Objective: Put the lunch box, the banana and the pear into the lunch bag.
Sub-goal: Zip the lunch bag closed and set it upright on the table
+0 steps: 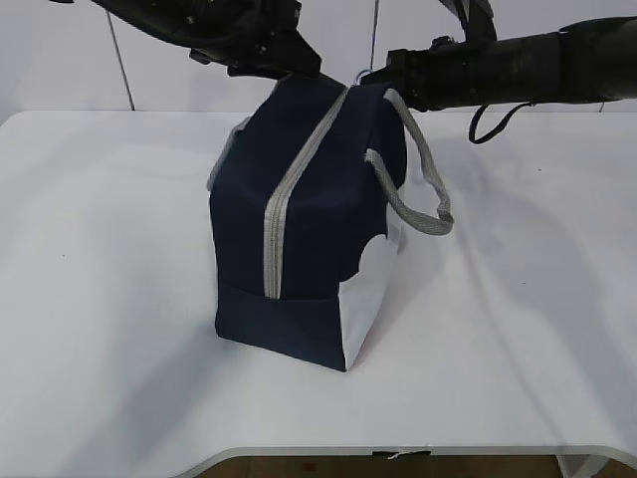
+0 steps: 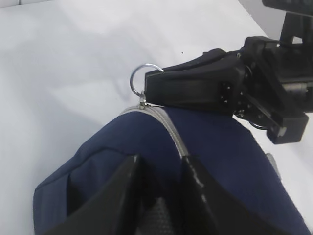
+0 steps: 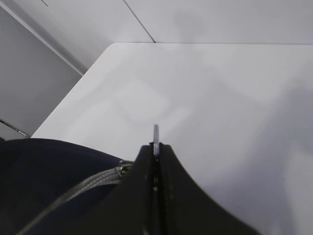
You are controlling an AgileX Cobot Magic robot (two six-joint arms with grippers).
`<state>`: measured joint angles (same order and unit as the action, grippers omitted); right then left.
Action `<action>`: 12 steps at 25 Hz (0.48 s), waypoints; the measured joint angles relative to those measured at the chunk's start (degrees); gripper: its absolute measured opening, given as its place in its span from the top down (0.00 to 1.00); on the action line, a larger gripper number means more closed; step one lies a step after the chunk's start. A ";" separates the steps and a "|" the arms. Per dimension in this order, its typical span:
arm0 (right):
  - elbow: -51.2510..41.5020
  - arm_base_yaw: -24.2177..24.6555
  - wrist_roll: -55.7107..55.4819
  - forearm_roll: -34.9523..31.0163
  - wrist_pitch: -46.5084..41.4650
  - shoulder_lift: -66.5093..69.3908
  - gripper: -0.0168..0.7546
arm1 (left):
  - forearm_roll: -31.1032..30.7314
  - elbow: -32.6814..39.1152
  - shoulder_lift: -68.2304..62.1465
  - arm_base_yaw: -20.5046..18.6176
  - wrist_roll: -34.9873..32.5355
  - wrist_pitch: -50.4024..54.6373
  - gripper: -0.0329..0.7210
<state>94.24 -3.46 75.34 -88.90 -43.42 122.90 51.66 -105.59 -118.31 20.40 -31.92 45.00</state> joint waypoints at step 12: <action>0.00 0.00 0.00 0.00 0.12 0.00 0.97 | 0.00 0.00 -0.09 0.00 -0.10 0.11 0.94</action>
<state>94.24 -3.46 75.34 -88.90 -43.31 122.90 51.66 -105.59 -118.40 20.40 -32.02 45.10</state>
